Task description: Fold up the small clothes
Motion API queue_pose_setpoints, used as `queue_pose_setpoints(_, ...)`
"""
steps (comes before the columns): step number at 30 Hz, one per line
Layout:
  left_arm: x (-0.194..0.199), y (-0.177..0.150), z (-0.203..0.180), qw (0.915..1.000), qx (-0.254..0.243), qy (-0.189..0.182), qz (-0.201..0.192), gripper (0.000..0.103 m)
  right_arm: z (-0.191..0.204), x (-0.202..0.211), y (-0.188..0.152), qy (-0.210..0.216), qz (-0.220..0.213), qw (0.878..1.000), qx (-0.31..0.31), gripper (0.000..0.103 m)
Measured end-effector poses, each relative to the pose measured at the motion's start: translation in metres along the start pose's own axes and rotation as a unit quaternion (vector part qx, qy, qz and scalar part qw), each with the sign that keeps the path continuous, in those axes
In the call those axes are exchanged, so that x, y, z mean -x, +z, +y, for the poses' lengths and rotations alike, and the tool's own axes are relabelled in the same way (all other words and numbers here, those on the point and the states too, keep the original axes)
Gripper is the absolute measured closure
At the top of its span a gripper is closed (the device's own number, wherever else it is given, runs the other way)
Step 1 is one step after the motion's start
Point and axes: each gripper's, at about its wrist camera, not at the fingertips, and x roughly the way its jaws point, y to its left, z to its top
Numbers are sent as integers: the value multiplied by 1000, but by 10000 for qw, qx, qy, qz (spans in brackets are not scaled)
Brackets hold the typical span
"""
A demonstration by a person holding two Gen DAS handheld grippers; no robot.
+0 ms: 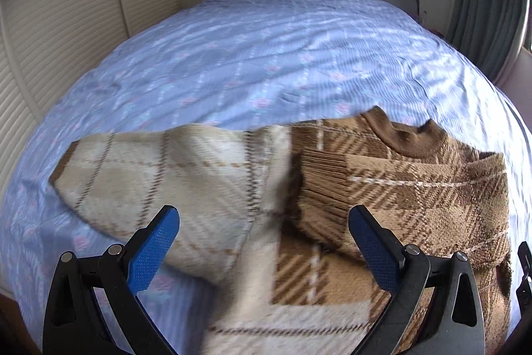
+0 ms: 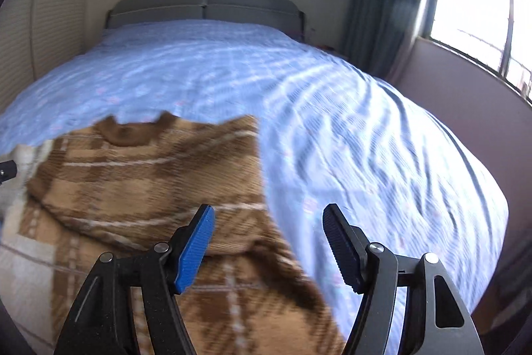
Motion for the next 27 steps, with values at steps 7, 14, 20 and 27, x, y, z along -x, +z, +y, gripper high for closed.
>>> queue_pose_setpoints(7,-25,-1,-24,9997,-116,141,133,0,-11,-32,-5,124,400,9991,-101,35)
queue_pose_setpoints(14,-43,-18,-17,9991,-23,252,341,0,-15,-49,-20,-75,610,9981,-35,32)
queue_pose_setpoints(20,-26,-10,-17,9996,142,228,47,0,-19,-23,9,330,-155,9989,-300,32)
queue_pose_setpoints(27,-12,12,-39,9979,114,-586,-262,0,-11,-43,63,1685,-566,9829,-484,61)
